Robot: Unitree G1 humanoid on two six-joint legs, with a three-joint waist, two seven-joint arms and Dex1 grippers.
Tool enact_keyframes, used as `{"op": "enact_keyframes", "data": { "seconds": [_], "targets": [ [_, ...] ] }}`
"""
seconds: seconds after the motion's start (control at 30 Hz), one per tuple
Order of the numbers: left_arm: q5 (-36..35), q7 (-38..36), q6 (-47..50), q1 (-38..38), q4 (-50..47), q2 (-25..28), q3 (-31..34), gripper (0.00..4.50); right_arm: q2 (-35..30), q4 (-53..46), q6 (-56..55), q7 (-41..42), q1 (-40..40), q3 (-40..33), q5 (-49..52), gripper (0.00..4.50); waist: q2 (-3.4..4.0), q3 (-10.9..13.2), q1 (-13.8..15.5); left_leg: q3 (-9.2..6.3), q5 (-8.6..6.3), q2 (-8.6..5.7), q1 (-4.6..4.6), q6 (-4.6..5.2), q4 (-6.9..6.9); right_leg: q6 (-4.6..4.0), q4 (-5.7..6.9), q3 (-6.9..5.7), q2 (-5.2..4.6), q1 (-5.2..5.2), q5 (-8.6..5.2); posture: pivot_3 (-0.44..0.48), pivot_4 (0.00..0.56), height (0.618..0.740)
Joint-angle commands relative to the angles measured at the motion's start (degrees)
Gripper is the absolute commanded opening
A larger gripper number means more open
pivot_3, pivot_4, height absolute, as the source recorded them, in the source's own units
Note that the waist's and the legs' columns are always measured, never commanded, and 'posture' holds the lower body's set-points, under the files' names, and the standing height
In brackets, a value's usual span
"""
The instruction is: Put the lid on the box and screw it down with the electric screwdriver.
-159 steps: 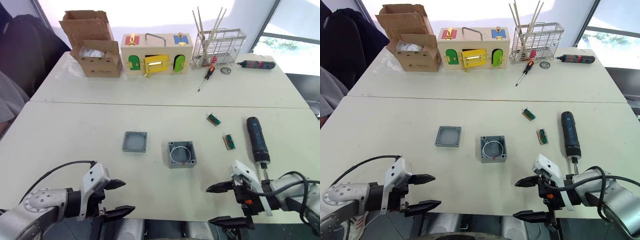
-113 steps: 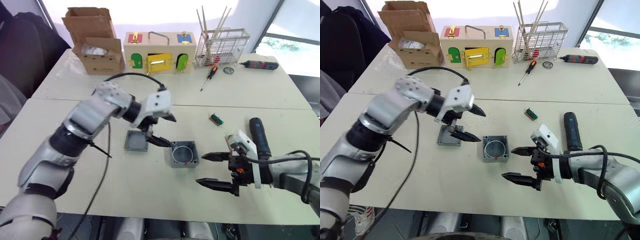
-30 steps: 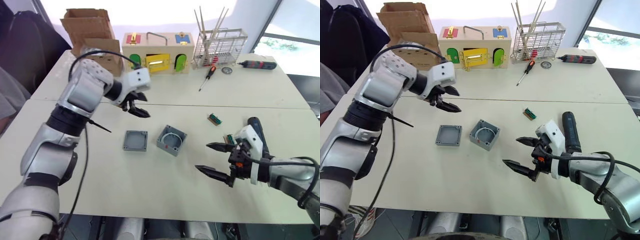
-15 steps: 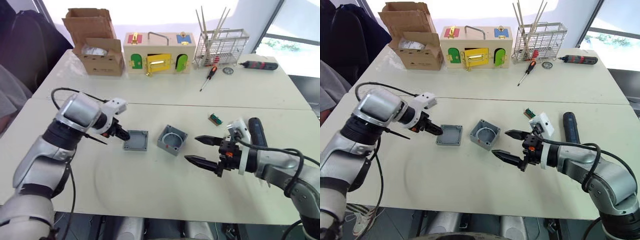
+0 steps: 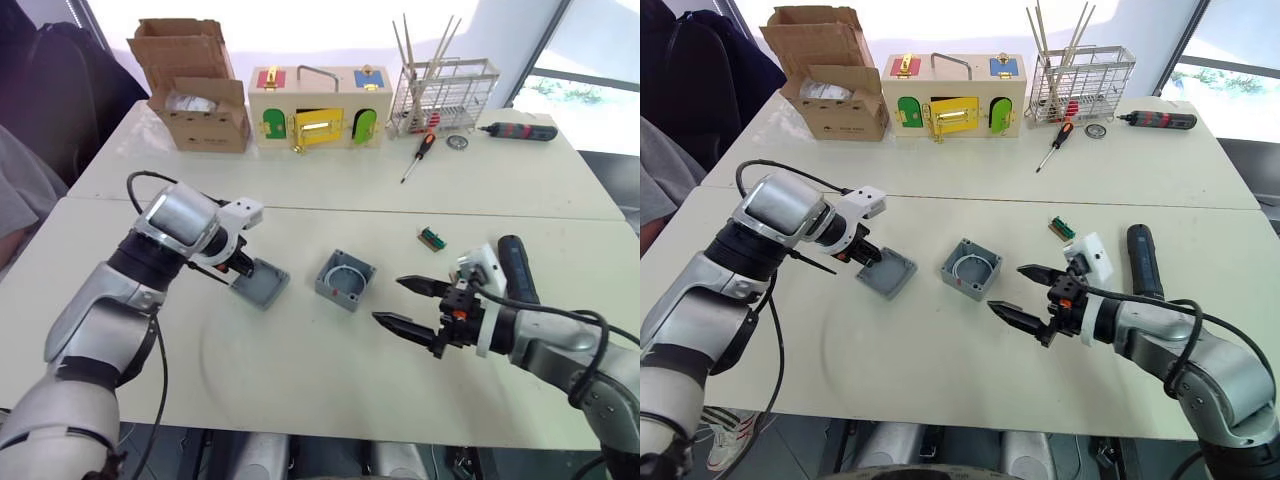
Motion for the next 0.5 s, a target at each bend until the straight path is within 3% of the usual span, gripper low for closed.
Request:
{"op": "enact_keyframes", "data": {
  "seconds": [0.03,0.1,0.17,0.27,0.37,0.5],
  "targets": [
    [-2.38,2.52,1.56,1.21,1.49,-2.12,3.64,0.05,-0.93,0.1,-0.19,0.81,-0.54,-4.84,3.04,4.5,0.0,0.0,0.02,0.0,0.0,0.0,0.0,0.0,0.0,0.0,0.0,0.0,0.0,0.0,0.0,0.0,0.15,0.735],
    [-1.82,4.96,0.02,0.49,2.29,-3.05,10.15,0.05,-0.4,2.46,0.2,-0.19,-2.86,-8.67,6.88,4.5,-0.01,0.01,0.05,0.0,0.0,0.0,0.0,0.0,0.0,0.0,0.0,0.0,0.0,0.0,0.0,0.0,0.15,0.735],
    [-2.53,6.55,-10.75,0.14,1.27,-3.69,17.83,0.05,1.24,5.26,0.76,-3.23,-7.78,-11.48,13.47,4.5,-0.13,0.08,-0.09,0.0,0.01,0.0,-0.01,-0.01,0.02,0.0,-0.01,0.0,-0.01,0.0,0.0,0.0,0.15,0.735],
    [-4.69,7.81,-27.44,-0.75,0.86,-5.27,27.15,0.05,5.41,9.54,1.45,-8.9,-18.22,-8.7,17.94,4.5,-0.27,0.17,-0.45,0.0,0.19,0.07,-0.06,-0.35,-0.03,-0.01,-0.01,0.0,-0.03,-0.16,0.0,0.0,0.15,0.735],
    [-5.06,9.39,-39.82,-0.79,0.29,-7.41,30.83,0.05,10.4,14.94,2.38,-14.61,-26.96,-4.7,17.46,4.5,-0.26,0.16,-0.62,0.03,0.24,0.09,-0.19,-0.5,-0.25,-0.02,0.01,-0.02,-0.05,-0.46,0.01,0.0,0.15,0.735],
    [-0.43,9.24,-51.57,2.67,-5.16,-8.59,24.93,0.05,17.11,24.0,4.12,-20.01,-36.04,-1.29,16.61,4.5,-0.23,0.14,-0.69,0.12,0.2,0.05,-0.2,-0.6,-0.31,-0.02,0.02,-0.01,-0.1,-0.55,0.02,0.0,0.15,0.735]
  ]
}}
